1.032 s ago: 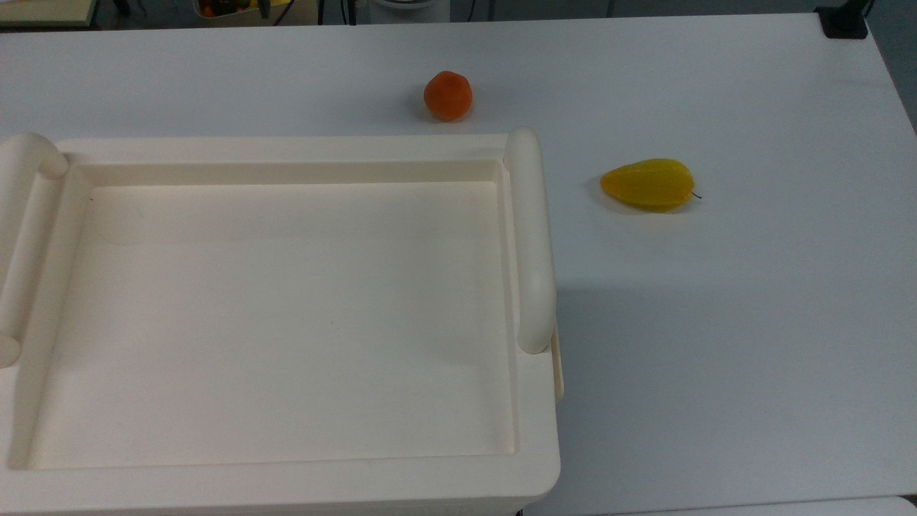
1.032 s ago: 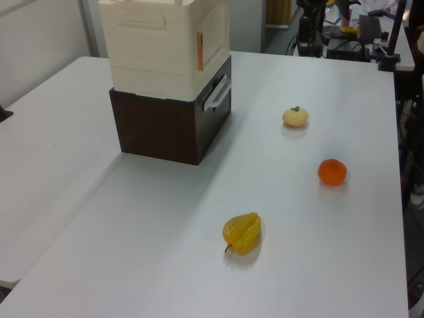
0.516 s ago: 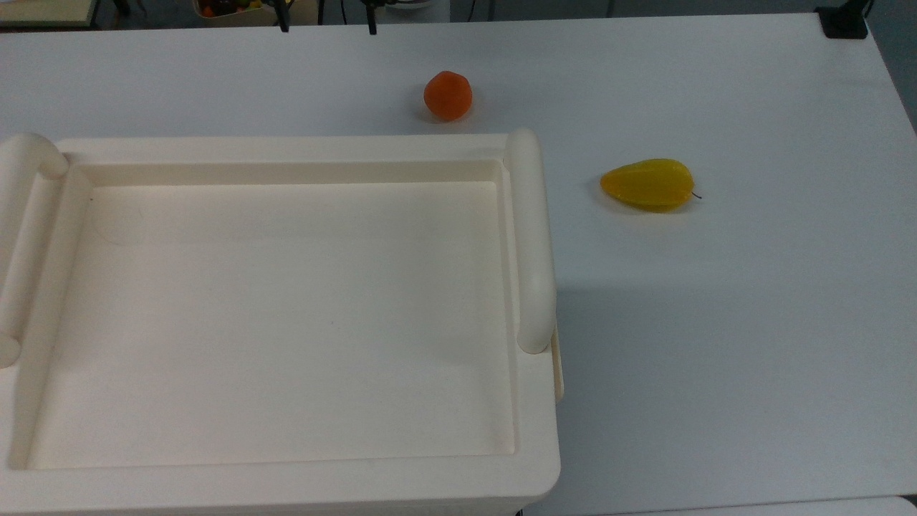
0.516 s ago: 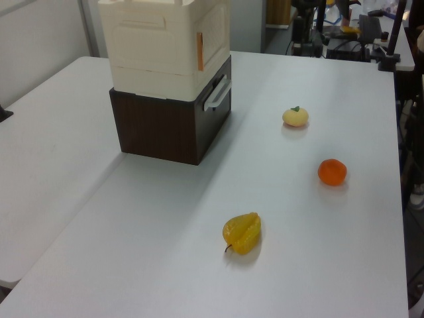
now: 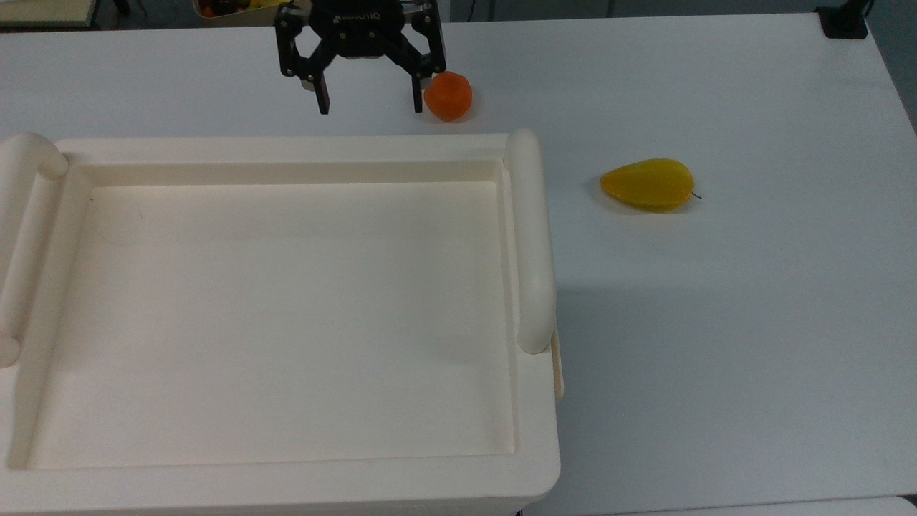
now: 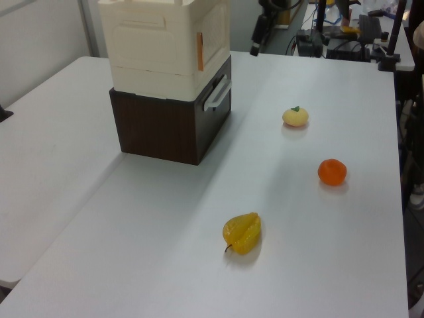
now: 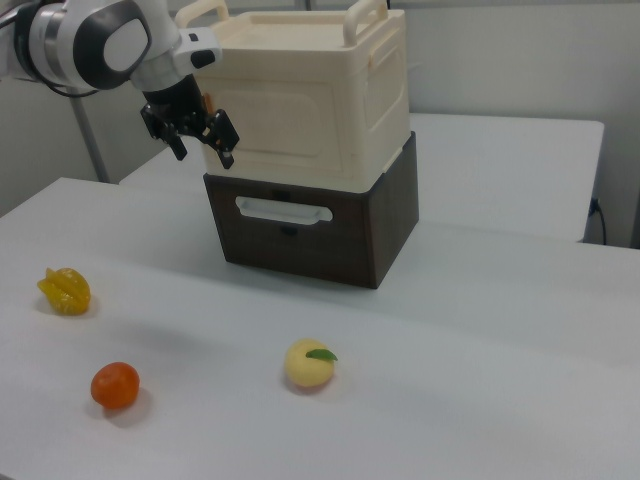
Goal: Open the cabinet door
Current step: 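Lower the gripper onto the door's orange handle strip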
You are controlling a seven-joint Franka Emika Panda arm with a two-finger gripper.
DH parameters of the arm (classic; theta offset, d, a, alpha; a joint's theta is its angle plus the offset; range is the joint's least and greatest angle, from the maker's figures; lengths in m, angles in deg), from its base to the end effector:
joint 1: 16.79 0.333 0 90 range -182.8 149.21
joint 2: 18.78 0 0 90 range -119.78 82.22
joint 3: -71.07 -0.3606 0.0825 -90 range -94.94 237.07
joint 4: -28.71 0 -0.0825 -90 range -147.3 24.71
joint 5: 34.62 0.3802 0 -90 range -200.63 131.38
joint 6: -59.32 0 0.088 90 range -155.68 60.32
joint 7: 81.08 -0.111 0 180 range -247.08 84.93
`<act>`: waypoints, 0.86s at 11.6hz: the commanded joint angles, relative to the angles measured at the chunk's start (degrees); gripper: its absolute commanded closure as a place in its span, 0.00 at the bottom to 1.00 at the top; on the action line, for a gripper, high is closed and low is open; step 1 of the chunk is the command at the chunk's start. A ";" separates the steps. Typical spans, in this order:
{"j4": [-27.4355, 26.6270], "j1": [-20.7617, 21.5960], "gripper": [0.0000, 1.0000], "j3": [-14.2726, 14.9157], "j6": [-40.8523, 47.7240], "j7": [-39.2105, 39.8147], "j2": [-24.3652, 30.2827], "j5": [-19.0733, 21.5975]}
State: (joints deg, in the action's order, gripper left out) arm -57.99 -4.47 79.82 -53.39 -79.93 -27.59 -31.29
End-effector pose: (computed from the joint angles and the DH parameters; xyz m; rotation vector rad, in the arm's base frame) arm 0.6374 0.0521 0.6434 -3.0645 -0.1125 -0.4654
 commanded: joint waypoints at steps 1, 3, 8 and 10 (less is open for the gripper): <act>2.22 2.62 0.00 0.30 -7.94 -3.43 -3.92 -0.87; 3.72 4.02 0.01 0.30 -12.95 -3.87 -6.04 -1.40; 3.72 5.52 0.09 0.21 -25.17 -5.28 -7.72 -6.06; 3.64 6.31 0.20 0.30 -25.28 -5.19 -7.81 -6.15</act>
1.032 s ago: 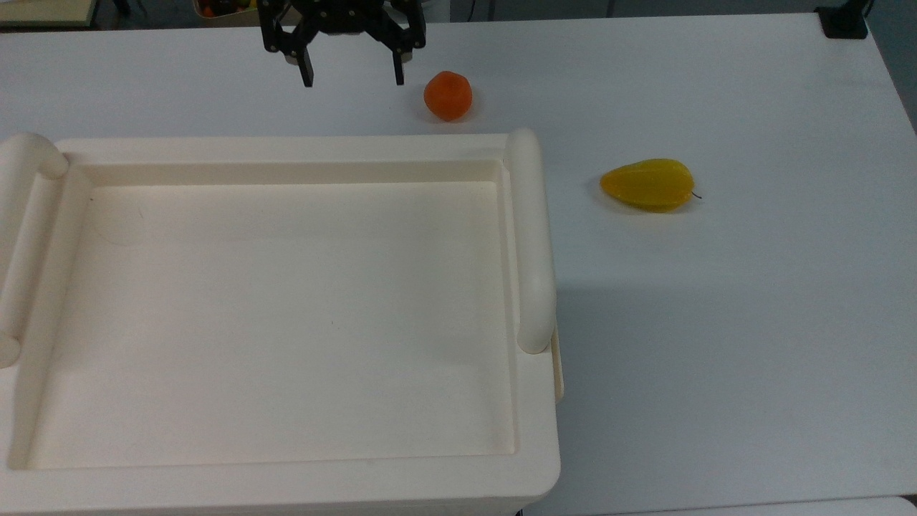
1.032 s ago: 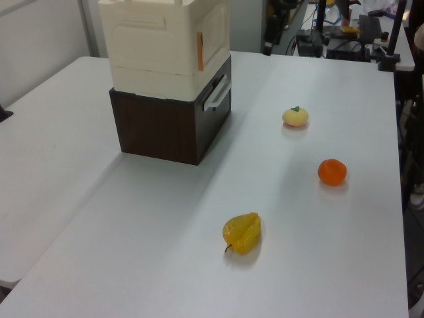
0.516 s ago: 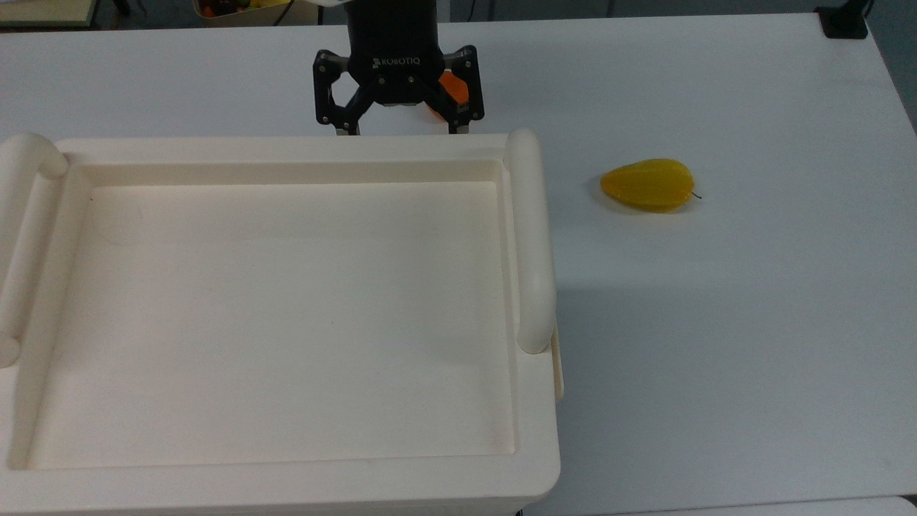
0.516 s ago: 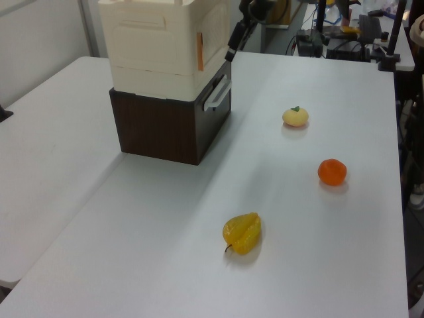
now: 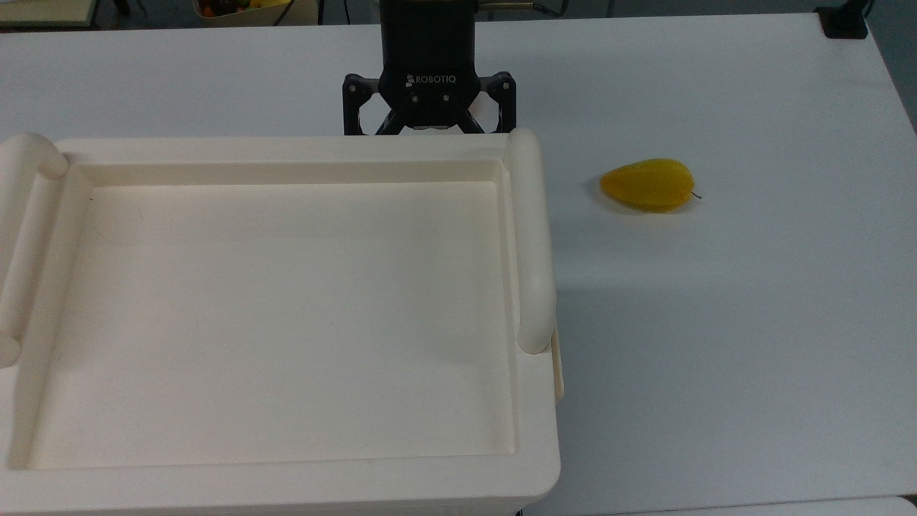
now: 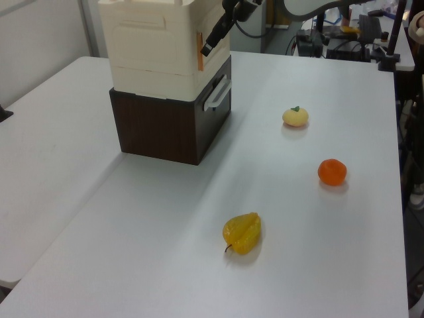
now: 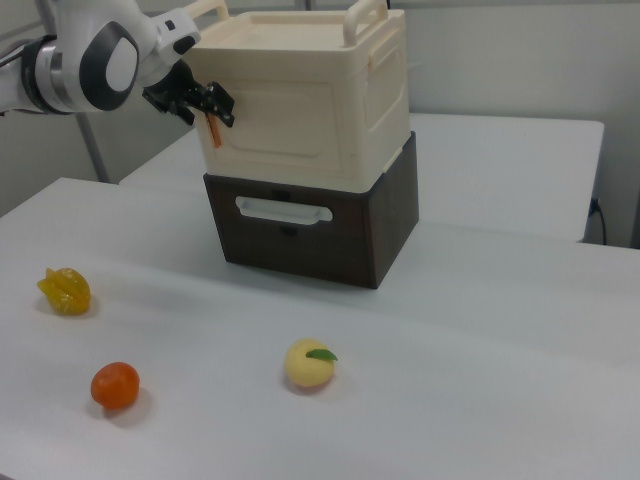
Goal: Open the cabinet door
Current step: 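Lower the gripper onto the door's orange handle strip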
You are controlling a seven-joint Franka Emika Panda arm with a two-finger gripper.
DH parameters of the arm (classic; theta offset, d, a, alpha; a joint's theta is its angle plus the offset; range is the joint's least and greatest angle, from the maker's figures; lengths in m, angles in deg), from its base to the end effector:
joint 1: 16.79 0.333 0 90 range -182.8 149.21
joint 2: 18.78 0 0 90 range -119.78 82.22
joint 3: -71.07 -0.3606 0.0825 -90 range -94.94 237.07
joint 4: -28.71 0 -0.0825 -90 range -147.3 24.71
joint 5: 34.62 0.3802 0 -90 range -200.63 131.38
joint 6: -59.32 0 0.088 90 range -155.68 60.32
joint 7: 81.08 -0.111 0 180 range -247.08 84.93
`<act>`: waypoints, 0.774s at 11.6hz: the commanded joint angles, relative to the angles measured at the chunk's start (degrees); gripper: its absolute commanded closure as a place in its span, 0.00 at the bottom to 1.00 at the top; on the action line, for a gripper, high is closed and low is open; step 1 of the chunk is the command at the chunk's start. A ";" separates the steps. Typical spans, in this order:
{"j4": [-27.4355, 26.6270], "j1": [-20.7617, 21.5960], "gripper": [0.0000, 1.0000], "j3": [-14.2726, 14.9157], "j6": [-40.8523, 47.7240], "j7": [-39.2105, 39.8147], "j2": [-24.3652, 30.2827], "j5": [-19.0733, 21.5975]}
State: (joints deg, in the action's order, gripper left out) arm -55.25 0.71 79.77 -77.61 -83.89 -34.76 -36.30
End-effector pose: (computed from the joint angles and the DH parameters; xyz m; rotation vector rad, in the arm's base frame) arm 0.6926 0.1239 0.6388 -2.9679 -0.2066 -1.0052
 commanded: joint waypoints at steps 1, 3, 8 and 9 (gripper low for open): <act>0.81 1.13 0.27 0.35 -1.06 -1.23 -0.63 -1.22; 0.55 1.57 0.43 0.35 -0.97 -1.23 -0.72 -2.88; 0.54 1.66 0.77 0.26 -1.06 -1.32 -0.81 -3.33; 0.54 1.66 0.78 0.26 -1.06 -1.32 -0.81 -3.33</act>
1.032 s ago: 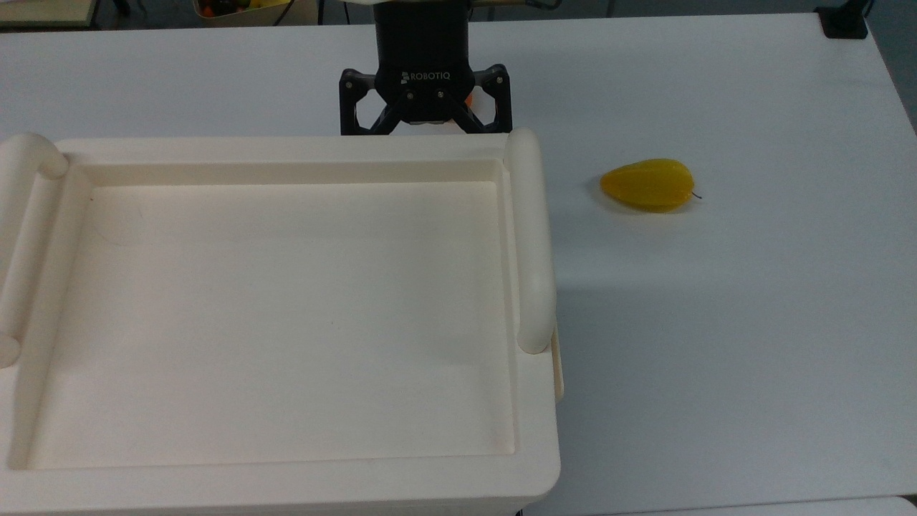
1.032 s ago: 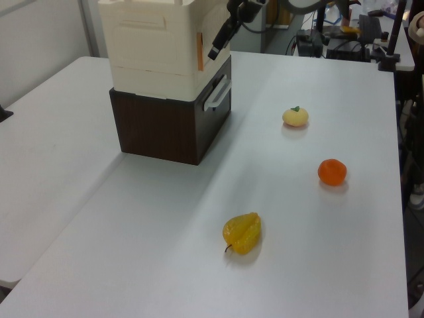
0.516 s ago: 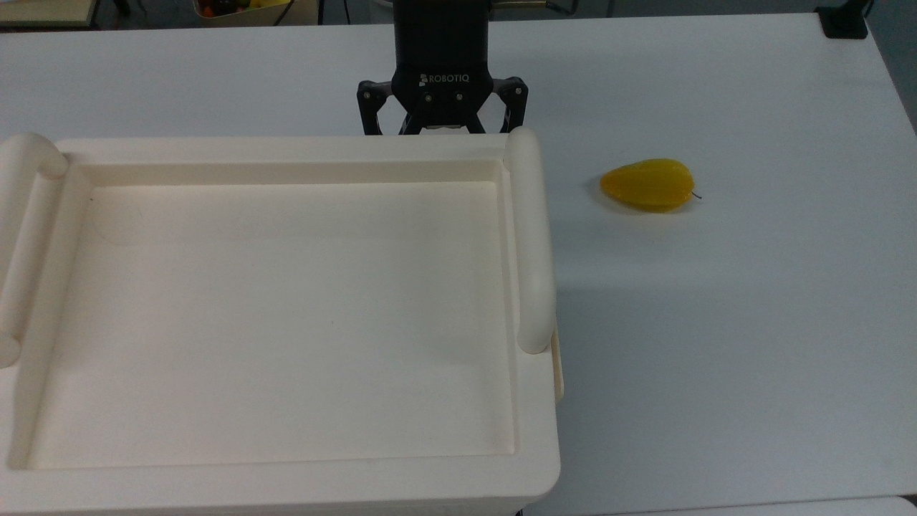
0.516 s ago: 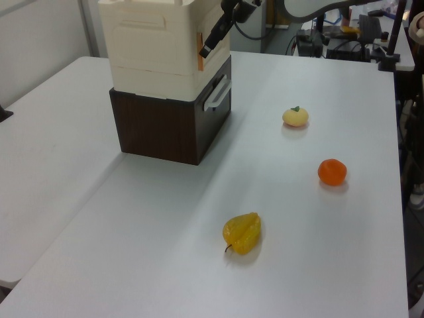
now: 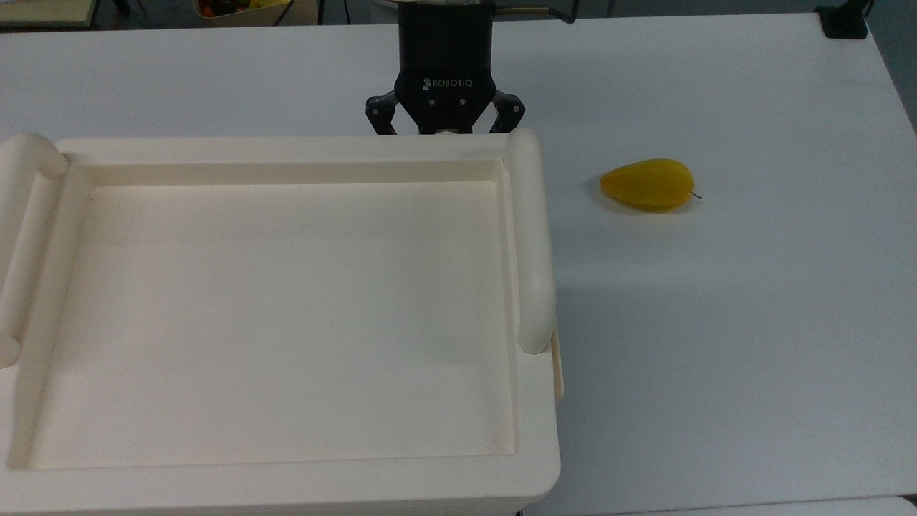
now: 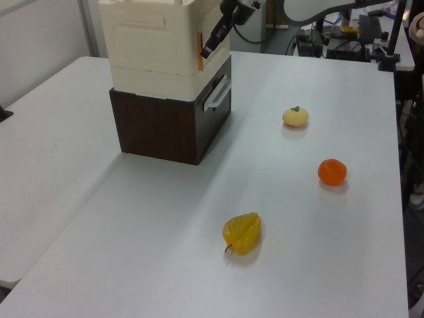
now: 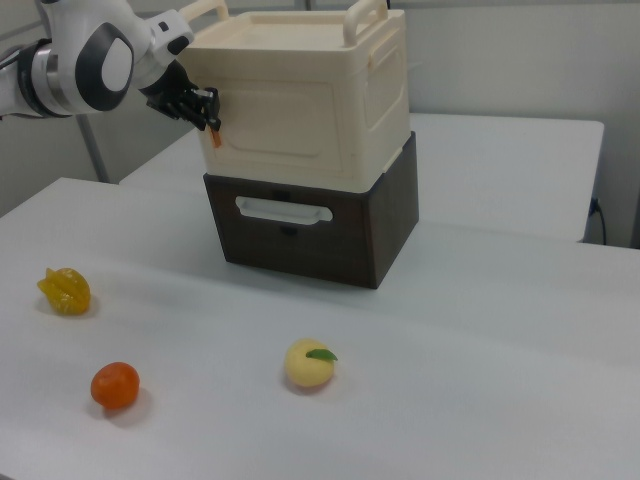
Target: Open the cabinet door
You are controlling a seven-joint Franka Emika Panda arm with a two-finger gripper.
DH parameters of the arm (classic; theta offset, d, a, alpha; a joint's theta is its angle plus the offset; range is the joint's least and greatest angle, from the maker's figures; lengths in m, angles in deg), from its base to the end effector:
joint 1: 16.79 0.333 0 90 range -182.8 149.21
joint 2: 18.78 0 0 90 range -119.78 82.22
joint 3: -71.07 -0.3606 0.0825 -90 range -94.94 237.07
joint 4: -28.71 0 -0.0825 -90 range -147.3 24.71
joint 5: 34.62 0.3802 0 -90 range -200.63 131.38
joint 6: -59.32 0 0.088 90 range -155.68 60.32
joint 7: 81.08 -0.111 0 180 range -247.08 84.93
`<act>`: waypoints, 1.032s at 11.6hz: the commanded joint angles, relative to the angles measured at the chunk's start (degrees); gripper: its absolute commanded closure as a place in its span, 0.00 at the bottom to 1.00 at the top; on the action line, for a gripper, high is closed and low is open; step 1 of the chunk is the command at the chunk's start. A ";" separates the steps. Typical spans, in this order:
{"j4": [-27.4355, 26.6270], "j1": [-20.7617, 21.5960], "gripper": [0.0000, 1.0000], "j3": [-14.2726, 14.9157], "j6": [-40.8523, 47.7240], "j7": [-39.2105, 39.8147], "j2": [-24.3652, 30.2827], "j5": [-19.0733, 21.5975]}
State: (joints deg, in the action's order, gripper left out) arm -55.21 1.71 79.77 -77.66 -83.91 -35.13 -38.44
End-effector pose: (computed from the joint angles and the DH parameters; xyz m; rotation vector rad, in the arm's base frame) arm 0.6923 0.1362 0.6348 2.9402 0.2587 0.9948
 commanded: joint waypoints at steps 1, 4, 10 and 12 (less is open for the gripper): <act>0.51 0.66 0.79 0.27 -1.01 -1.30 -0.53 -1.20; 0.51 0.66 0.78 0.27 -1.10 -1.39 -0.79 -1.20; 0.68 0.57 0.73 0.36 -2.85 -3.75 -1.14 -1.37; 0.68 0.57 0.72 0.36 -2.94 -4.64 -1.14 -1.46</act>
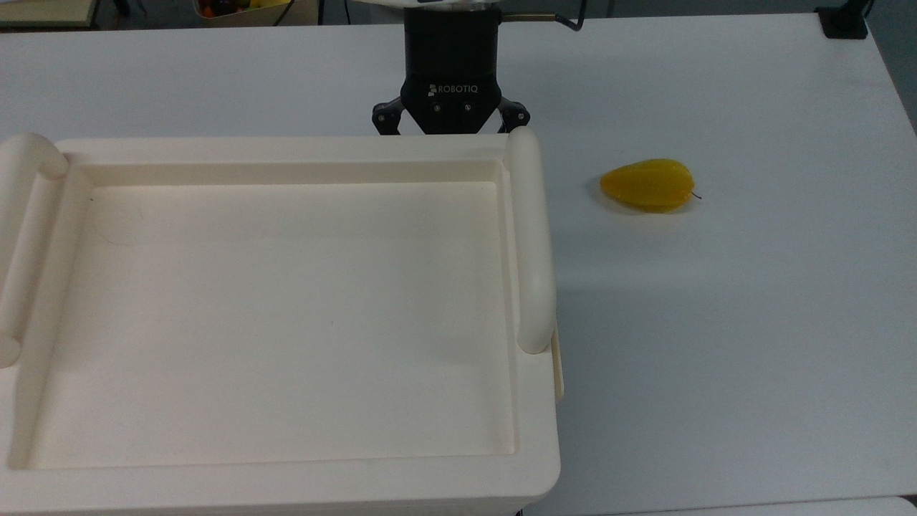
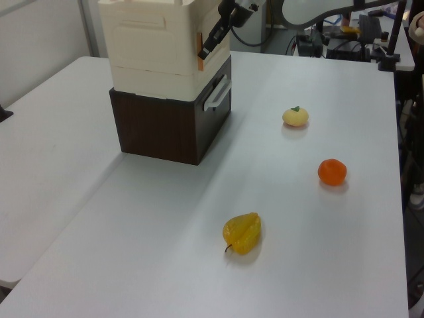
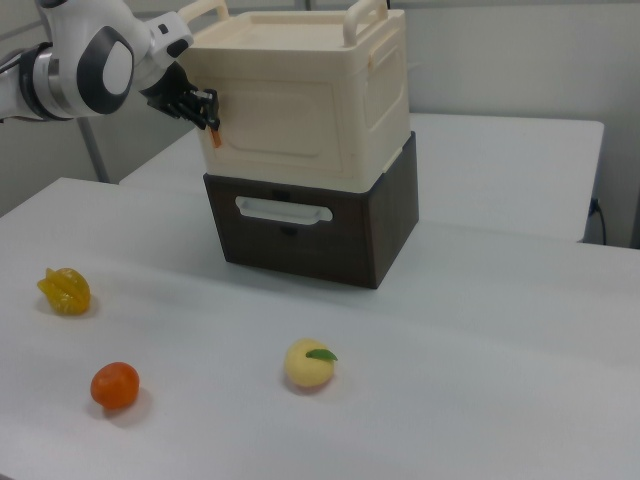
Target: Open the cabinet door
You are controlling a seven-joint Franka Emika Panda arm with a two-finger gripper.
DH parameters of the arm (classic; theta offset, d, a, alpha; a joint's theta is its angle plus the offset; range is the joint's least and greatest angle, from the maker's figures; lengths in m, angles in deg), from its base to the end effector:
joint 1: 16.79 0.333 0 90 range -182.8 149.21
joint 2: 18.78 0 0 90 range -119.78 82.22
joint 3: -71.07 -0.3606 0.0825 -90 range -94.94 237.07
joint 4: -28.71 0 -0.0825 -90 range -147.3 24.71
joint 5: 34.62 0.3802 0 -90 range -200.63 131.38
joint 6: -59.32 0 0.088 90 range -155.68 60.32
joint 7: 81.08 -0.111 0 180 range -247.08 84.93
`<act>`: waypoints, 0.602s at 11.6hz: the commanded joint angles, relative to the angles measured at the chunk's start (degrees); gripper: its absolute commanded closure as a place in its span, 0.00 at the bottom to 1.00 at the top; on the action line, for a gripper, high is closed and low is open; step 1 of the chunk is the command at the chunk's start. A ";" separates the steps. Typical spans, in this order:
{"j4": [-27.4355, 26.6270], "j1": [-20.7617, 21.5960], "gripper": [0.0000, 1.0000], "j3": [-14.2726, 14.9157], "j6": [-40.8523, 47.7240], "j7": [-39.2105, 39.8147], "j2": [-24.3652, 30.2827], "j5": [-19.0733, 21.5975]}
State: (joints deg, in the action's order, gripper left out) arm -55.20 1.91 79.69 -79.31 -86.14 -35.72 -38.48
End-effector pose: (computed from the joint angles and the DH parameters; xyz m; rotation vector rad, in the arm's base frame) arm 0.6955 0.1410 0.6315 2.9490 0.2132 1.0279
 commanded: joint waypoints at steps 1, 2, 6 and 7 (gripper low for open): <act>0.68 0.37 0.72 0.43 -1.29 -2.49 -0.55 -1.41; 0.68 0.37 0.76 0.43 -1.38 -2.58 -0.47 -1.41; 0.50 0.11 0.95 0.43 -0.68 -2.58 -0.12 -1.32; 0.41 0.02 0.95 0.52 -0.24 -2.58 0.23 -1.32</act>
State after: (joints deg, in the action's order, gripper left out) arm -55.16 1.92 79.69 -79.45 -87.43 -35.71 -38.49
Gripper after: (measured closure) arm 0.863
